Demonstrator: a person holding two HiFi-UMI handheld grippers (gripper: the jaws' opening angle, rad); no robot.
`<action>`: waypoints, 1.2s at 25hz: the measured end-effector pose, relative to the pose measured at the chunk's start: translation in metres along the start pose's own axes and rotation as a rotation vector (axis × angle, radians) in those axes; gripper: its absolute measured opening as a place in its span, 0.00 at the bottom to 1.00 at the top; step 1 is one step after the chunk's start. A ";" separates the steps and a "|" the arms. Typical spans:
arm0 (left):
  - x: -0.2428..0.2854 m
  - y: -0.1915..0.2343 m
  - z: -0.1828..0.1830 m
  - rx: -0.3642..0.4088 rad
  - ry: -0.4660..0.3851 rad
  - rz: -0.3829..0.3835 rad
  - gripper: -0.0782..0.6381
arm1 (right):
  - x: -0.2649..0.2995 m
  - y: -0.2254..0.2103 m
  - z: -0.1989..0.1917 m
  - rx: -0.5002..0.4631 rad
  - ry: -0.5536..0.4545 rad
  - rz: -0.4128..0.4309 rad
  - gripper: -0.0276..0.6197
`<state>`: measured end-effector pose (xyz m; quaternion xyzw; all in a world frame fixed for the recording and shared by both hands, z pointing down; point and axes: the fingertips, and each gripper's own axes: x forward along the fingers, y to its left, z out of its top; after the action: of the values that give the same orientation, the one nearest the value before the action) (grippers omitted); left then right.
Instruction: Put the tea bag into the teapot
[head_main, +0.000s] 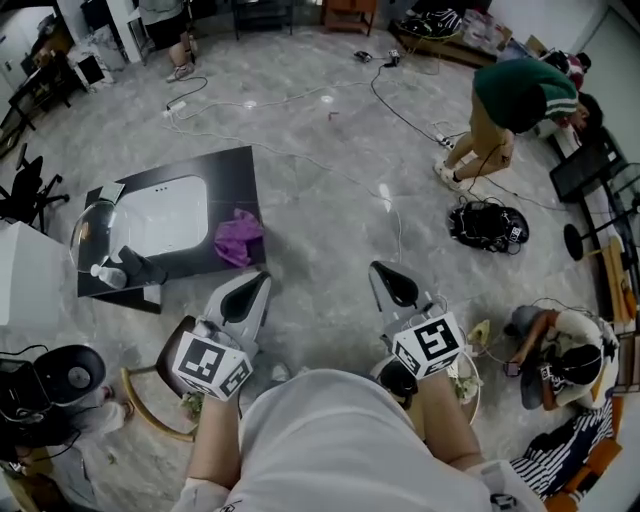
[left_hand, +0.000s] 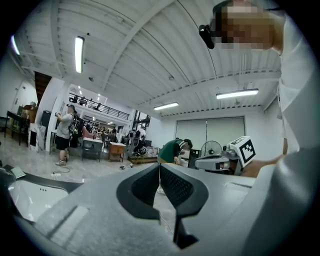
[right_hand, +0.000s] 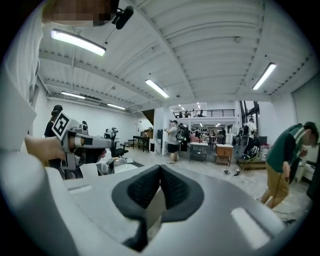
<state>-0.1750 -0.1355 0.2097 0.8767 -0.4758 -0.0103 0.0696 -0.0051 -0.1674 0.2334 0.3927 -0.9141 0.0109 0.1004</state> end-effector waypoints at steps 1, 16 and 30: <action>-0.001 0.000 0.005 0.005 -0.010 0.003 0.12 | -0.001 0.002 0.008 -0.007 -0.030 0.007 0.05; -0.011 -0.005 0.007 0.009 -0.039 -0.014 0.12 | -0.006 0.023 0.017 -0.034 -0.068 -0.002 0.05; -0.027 -0.010 -0.005 -0.011 -0.015 -0.018 0.12 | -0.016 0.033 -0.001 0.073 -0.061 -0.010 0.05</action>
<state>-0.1813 -0.1068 0.2123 0.8805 -0.4682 -0.0199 0.0709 -0.0177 -0.1328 0.2334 0.4009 -0.9137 0.0317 0.0581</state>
